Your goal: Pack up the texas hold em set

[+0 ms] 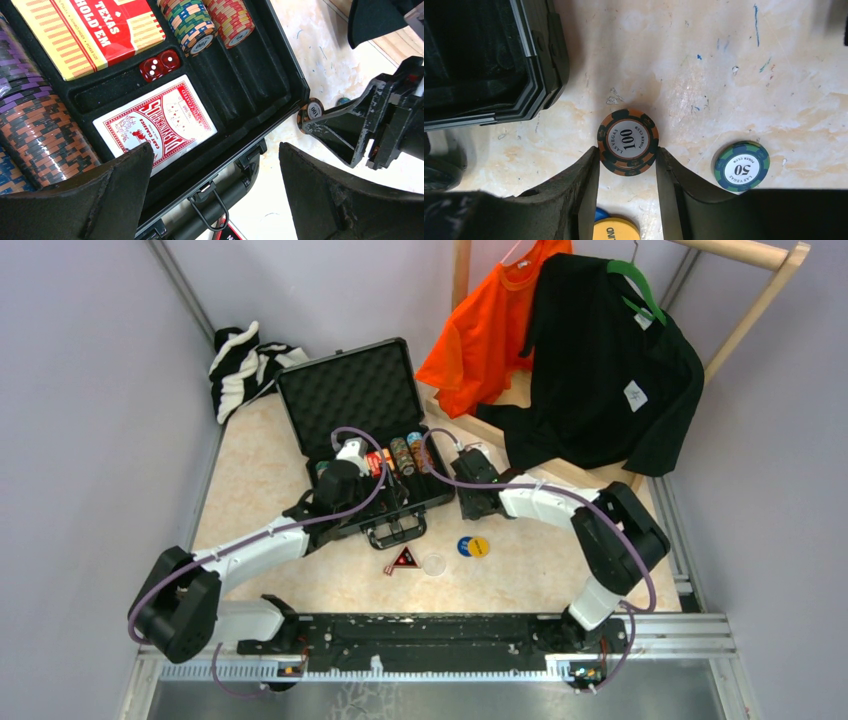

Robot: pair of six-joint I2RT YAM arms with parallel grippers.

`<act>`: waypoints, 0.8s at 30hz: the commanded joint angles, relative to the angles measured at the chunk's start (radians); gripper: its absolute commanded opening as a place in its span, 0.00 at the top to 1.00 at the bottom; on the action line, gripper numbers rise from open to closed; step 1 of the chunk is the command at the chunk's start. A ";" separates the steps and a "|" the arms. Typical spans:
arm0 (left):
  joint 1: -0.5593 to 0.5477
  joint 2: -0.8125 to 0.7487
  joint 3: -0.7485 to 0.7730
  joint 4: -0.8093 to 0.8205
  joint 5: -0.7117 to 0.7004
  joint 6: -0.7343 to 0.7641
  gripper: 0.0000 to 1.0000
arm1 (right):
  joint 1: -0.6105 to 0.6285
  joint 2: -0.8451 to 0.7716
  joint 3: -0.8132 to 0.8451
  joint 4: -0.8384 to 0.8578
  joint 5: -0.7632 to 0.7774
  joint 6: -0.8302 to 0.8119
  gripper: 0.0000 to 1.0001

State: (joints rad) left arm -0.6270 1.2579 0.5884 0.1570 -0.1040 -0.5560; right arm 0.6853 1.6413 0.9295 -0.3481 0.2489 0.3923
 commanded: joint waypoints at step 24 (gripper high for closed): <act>0.019 0.156 0.305 -0.171 0.357 0.000 0.04 | 0.009 -0.264 0.002 -0.080 -0.009 -0.043 0.61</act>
State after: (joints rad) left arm -0.6250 1.3628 0.8425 0.0139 0.0467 -0.5522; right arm 0.6853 1.4334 0.9295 -0.4229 0.2420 0.3668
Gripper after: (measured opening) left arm 0.973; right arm 0.413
